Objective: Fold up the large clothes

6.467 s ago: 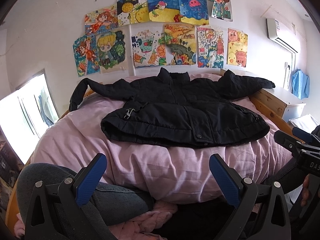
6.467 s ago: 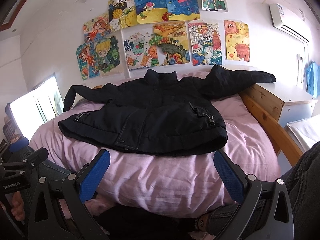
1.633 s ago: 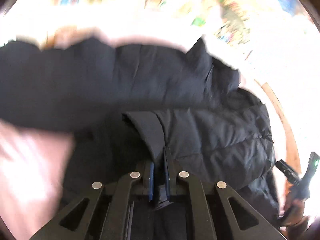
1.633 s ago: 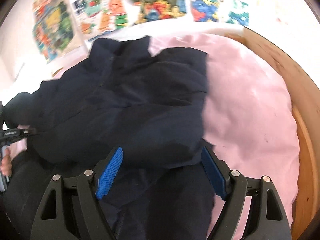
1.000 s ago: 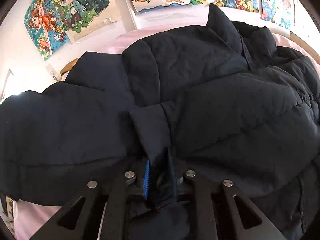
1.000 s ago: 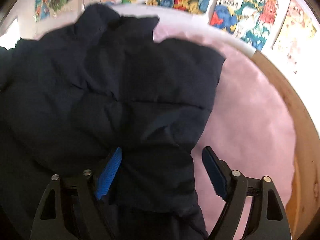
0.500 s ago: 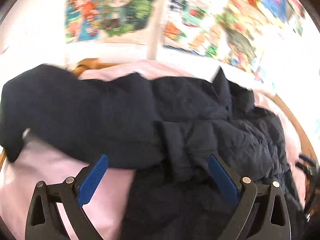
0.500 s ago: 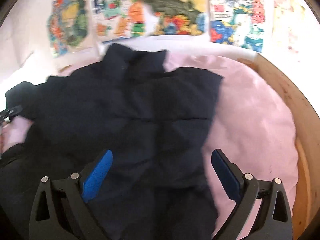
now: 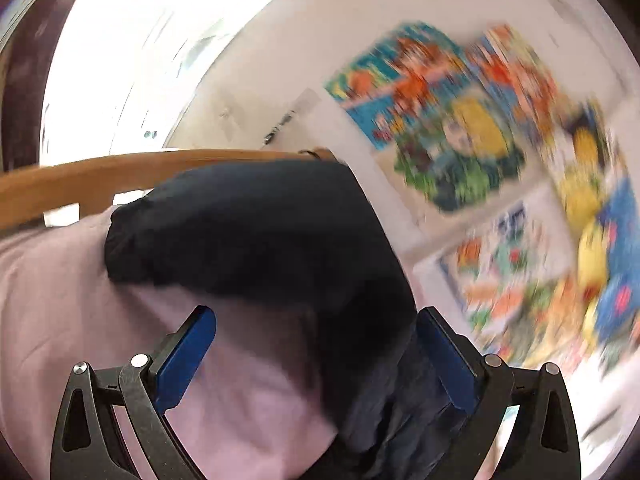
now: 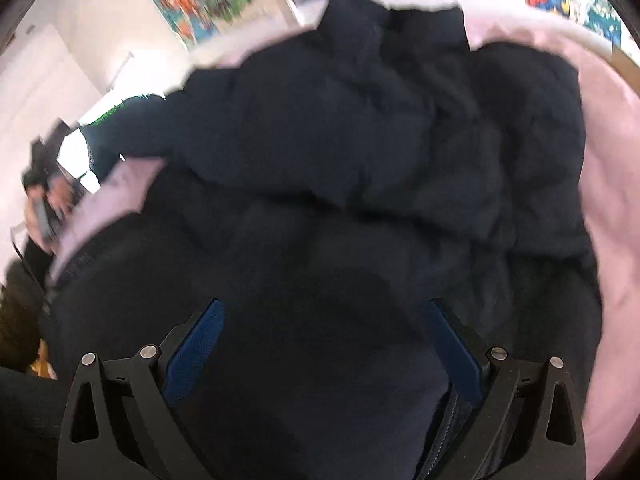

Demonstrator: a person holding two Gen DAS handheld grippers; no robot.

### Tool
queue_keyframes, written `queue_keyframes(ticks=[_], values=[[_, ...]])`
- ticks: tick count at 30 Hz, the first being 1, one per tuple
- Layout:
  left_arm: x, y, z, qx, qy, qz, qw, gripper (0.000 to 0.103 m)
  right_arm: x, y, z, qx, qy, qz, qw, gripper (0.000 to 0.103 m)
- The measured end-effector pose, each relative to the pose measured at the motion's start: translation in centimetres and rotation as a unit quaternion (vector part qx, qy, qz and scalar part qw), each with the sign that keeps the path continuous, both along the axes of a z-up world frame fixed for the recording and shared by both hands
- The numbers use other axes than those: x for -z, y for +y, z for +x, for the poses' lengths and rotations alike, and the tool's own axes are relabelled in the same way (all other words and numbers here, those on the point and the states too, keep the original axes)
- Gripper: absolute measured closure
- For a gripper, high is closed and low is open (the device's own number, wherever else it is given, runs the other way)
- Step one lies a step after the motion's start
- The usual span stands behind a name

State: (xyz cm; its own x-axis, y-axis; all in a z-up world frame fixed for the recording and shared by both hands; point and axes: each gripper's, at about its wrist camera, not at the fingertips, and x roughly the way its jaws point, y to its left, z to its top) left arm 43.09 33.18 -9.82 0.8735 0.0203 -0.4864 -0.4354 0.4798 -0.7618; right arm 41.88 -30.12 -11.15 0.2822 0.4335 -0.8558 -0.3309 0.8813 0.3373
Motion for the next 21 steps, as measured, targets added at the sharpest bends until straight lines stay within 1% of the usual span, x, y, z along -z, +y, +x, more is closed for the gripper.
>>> queue_keyframes(ticks=[1, 2, 4, 6, 7, 8, 9, 10, 11, 12, 14, 15, 16, 17, 19, 20, 21], values=[[0.5, 0.6, 0.4, -0.007, -0.006, -0.030, 0.9995, 0.002, 0.5, 0.2, -0.2, 0.001, 0.005, -0.004, 1.000, 0.005], [0.7, 1.1, 0.6, -0.011, -0.008, -0.049, 0.9987, 0.002, 1.0, 0.4, -0.3, 0.001, 0.008, -0.011, 1.000, 0.004], [1.7, 2.1, 1.3, -0.024, -0.006, -0.101, 0.9946, 0.002, 1.7, 0.8, -0.4, -0.001, 0.011, -0.017, 1.000, 0.001], [2.1, 2.4, 1.3, -0.026, -0.011, -0.120, 0.9923, 0.015, 2.1, 1.0, -0.4, 0.001, 0.013, -0.017, 1.000, 0.001], [2.0, 2.4, 1.6, -0.027, -0.014, -0.127, 0.9914, 0.029, 2.1, 1.3, -0.2, 0.002, 0.014, -0.016, 1.000, 0.001], [1.6, 2.4, 1.8, -0.031, -0.014, -0.126, 0.9915, 0.041, 2.2, 1.3, -0.2, 0.003, 0.014, -0.012, 1.000, 0.001], [1.2, 2.3, 1.6, -0.033, -0.014, -0.121, 0.9920, 0.050, 2.2, 1.1, -0.2, 0.004, 0.014, -0.009, 1.000, 0.001], [0.4, 2.1, 1.8, -0.035, -0.013, -0.106, 0.9937, 0.067, 2.3, 1.0, -0.1, 0.005, 0.014, -0.006, 1.000, 0.001], [-0.5, 2.0, 2.0, -0.037, -0.005, -0.089, 0.9953, 0.075, 2.4, 0.7, -0.1, 0.006, 0.015, -0.003, 1.000, 0.001], [-1.9, 1.4, 2.4, -0.042, 0.006, -0.053, 0.9977, 0.079, 2.5, 0.7, -0.2, 0.007, 0.015, -0.001, 1.000, 0.001], [-4.1, 0.7, 2.8, -0.035, 0.013, -0.006, 0.9993, 0.087, 2.4, 0.7, -0.1, 0.009, 0.014, 0.003, 1.000, 0.001], [-5.5, -0.1, 3.3, -0.026, 0.015, 0.026, 0.9992, 0.088, 2.3, 0.5, -0.1, 0.011, 0.012, 0.007, 1.000, 0.001], [-7.3, -1.5, 4.0, -0.013, 0.015, 0.068, 0.9975, 0.090, 2.2, 0.3, -0.2, 0.014, 0.011, 0.011, 1.000, 0.001], [-9.2, -3.3, 4.6, 0.004, 0.011, 0.114, 0.9934, 0.090, 2.0, -0.1, -0.2, 0.018, 0.010, 0.017, 1.000, 0.001], [-12.3, -6.6, 5.5, 0.039, 0.002, 0.188, 0.9814, 0.090, 1.3, -1.2, -0.1, 0.033, 0.005, 0.039, 0.999, 0.002], [-13.6, -8.3, 5.8, 0.058, -0.003, 0.222, 0.9732, 0.090, 0.7, -2.0, -0.1, 0.046, 0.000, 0.057, 0.997, 0.001], [-15.4, -11.2, 6.1, 0.087, -0.012, 0.272, 0.9582, 0.090, 0.0, -3.1, 0.1, 0.062, -0.004, 0.078, 0.995, 0.001]])
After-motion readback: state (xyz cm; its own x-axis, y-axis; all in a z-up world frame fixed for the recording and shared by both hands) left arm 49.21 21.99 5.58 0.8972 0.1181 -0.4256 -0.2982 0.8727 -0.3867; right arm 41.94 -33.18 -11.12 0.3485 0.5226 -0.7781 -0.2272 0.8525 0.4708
